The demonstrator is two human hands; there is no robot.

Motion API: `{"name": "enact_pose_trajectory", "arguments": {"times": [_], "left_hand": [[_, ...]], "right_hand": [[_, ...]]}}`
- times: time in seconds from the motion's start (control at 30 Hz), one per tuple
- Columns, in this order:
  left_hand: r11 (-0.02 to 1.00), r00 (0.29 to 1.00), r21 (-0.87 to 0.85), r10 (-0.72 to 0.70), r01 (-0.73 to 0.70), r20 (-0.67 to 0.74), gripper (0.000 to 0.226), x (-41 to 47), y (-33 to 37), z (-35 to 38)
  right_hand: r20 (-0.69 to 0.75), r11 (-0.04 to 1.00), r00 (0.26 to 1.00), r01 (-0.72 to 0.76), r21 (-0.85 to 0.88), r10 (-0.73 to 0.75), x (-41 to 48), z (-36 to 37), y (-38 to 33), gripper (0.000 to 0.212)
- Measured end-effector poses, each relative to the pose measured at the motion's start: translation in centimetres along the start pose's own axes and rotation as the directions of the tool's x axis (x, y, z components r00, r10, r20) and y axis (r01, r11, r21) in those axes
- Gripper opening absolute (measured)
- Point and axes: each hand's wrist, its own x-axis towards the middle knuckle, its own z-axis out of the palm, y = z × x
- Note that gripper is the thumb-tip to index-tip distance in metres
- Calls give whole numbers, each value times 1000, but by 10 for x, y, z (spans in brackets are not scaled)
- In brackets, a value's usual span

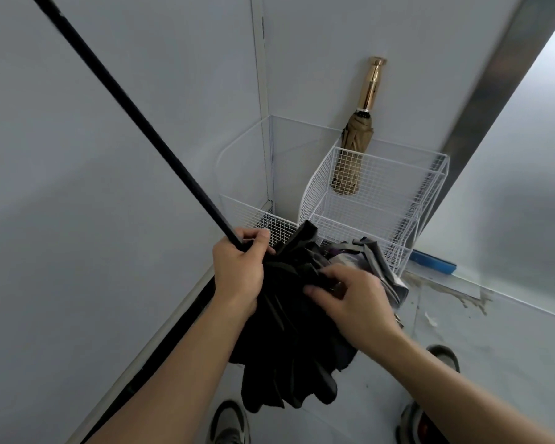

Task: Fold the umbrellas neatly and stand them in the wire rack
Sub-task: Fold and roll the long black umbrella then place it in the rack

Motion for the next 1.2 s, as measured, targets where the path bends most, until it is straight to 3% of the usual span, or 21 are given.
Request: {"name": "enact_pose_trajectory", "arguments": {"times": [0.03, 0.13, 0.23, 0.3, 0.33, 0.4, 0.43, 0.5, 0.53, 0.6, 0.67, 0.73, 0.83, 0.97, 1.03, 1.1, 1.2], "left_hand": [[1000, 998, 12, 12, -12, 54, 17, -2, 1, 1], [997, 979, 44, 51, -61, 195, 16, -7, 4, 2], [994, 983, 81, 54, -69, 178, 18, -10, 3, 5], [996, 996, 81, 34, -41, 84, 20, -7, 2, 5], [997, 999, 76, 22, -25, 42, 22, -5, 1, 4], [997, 1000, 71, 5, -4, -14, 25, -2, 1, 4], [998, 999, 56, 2, 0, -36, 25, -1, 2, 3], [1000, 998, 16, 1, 0, -66, 23, -1, 3, 1], [1000, 998, 2, 1, 0, -62, 21, -1, 4, 1], [999, 1000, -43, -15, 15, -9, 16, -6, 9, 1], [991, 996, -120, -41, 50, 77, 15, -13, 13, 2], [980, 983, -176, -57, 88, 175, 16, -19, 18, 2], [980, 950, -181, -22, 82, 310, 16, -26, 25, 0], [991, 848, -64, 131, -115, 514, 7, -26, 39, -13], [984, 768, -70, 171, -163, 617, 7, -23, 43, -19], [985, 732, -163, 151, -56, 664, 9, -25, 43, -19], [957, 812, -263, 59, 119, 581, 5, -32, 40, -9]], "right_hand": [[-36, 994, 999, -16, 104, 19, 7, -1, 4, 8], [-54, 955, 992, -97, 279, 116, 23, -3, 15, 15], [-96, 952, 986, -106, 286, 139, 23, -2, 16, 21], [-281, 980, 958, 102, 172, -50, 15, -11, 9, 18], [-365, 962, 908, 256, 95, -206, 8, -16, 3, 16], [-403, 881, 804, 473, -15, -438, -7, -20, -9, 12], [-357, 858, 796, 513, -30, -489, -14, -18, -12, 12], [-142, 891, 879, 450, -64, -455, -19, -8, -11, 24], [17, 921, 930, 365, -133, -366, -20, -3, -10, 41], [264, 940, 952, 225, -257, -156, -15, 1, -2, 81], [353, 939, 935, 152, -307, -35, -5, 1, 5, 100], [370, 961, 928, 71, -266, 33, 4, -1, 8, 94], [442, 998, 894, -59, -33, 67, 13, -3, 12, 55], [583, 962, 812, -133, 240, -33, 15, -17, 9, 13], [640, 930, 764, -170, 325, -84, 14, -23, 5, 14], [698, 907, 710, -231, 353, -90, 10, -27, 6, 23], [733, 932, 676, -211, 296, -80, 8, -25, 14, 41]]}}
